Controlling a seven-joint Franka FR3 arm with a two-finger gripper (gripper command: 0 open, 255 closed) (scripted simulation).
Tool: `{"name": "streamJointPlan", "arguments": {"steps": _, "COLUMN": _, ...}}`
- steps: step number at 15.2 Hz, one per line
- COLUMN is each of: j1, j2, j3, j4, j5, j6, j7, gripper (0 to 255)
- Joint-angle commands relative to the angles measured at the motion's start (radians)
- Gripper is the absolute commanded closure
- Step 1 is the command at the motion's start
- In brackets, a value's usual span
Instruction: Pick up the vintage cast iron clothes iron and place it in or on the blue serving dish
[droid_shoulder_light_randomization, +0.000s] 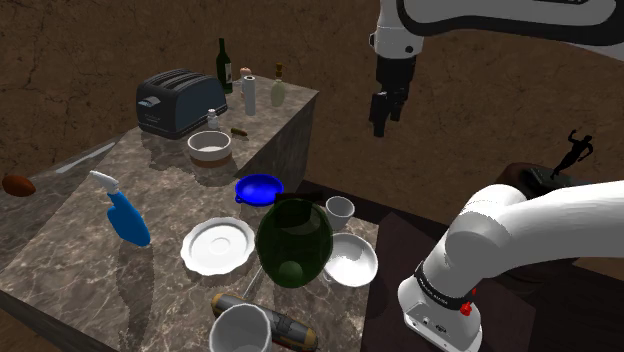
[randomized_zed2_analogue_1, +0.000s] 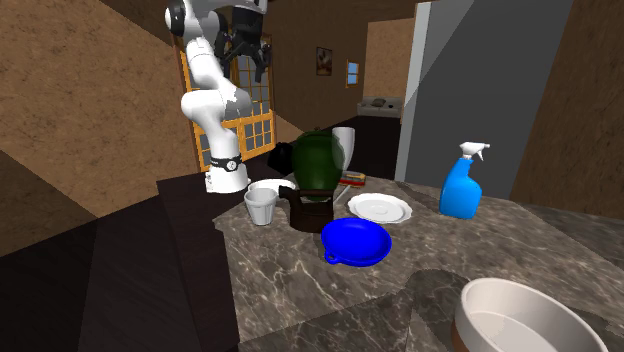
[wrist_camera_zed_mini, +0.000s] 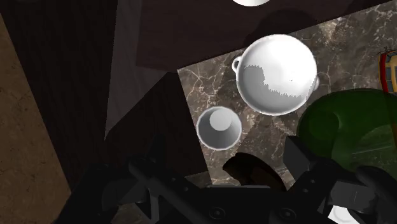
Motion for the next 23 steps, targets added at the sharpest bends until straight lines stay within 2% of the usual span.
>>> {"name": "streamJointPlan", "arguments": {"steps": 1, "j1": 0.0, "j2": 0.0, "j3": 0.0, "j4": 0.0, "j5": 0.0, "j6": 0.0, "j7": 0.0, "gripper": 0}}
{"name": "streamJointPlan", "arguments": {"steps": 12, "j1": 0.067, "j2": 0.246, "j3": -0.032, "j4": -0.139, "j5": -0.009, "j6": 0.398, "j7": -0.166, "gripper": 0}}
{"name": "streamJointPlan", "arguments": {"steps": 23, "j1": 0.124, "j2": 0.614, "j3": -0.026, "j4": -0.121, "j5": -0.008, "j6": 0.759, "j7": -0.322, "gripper": 0}}
